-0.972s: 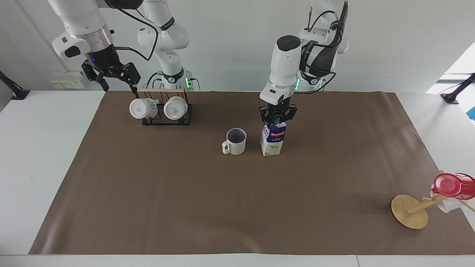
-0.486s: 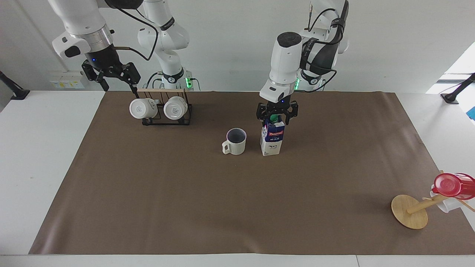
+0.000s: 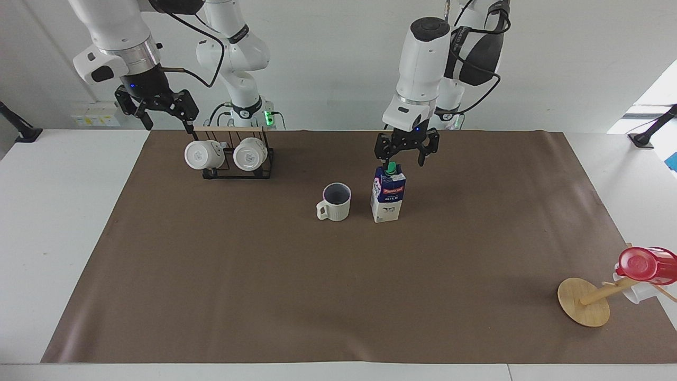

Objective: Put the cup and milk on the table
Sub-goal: 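Open the left gripper and withdraw it from the carton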

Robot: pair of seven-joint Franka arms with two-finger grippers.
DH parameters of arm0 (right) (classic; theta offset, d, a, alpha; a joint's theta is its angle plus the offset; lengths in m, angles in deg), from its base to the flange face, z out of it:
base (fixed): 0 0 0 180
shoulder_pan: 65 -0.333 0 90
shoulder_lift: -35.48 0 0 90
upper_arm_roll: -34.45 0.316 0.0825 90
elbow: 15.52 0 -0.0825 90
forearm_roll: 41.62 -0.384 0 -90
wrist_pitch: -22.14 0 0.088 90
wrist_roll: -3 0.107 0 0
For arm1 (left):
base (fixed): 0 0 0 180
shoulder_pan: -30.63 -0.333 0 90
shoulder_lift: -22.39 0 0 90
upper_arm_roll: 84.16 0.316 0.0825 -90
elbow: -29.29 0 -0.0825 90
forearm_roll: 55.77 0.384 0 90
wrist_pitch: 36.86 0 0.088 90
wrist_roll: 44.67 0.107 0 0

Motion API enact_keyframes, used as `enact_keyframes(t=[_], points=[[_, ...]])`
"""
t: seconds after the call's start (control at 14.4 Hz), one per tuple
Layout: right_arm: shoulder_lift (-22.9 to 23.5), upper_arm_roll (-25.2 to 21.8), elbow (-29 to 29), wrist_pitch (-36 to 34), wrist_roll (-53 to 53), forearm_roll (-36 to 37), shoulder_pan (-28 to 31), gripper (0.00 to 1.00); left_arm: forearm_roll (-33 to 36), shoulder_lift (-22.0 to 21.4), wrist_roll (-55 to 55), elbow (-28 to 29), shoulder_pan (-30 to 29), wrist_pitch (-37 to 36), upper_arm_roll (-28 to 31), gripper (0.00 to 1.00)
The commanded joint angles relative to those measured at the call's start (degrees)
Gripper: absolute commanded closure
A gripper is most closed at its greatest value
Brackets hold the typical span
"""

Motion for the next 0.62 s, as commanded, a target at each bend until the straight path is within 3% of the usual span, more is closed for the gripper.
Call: enact_keyframes(t=[0.0, 0.21, 0.56], points=[[-1.28, 0.33, -1.71, 0.45, -1.5, 1.05, 0.29, 0.0, -0.61, -1.61, 8.0, -2.97, -0.36, -7.41, 2.88, 0.0], [-1.37, 0.33, -1.71, 0.36, -1.41, 0.87, 0.29, 0.0, -0.43, -2.05, 19.77, -8.07, -0.45, -14.72, 8.93, 0.0], [-1.37, 0.33, -1.71, 0.36, -1.32, 0.08, 0.29, 0.0, -0.52, -4.95, 26.48, -8.34, -1.06, -16.49, 16.95, 0.0]])
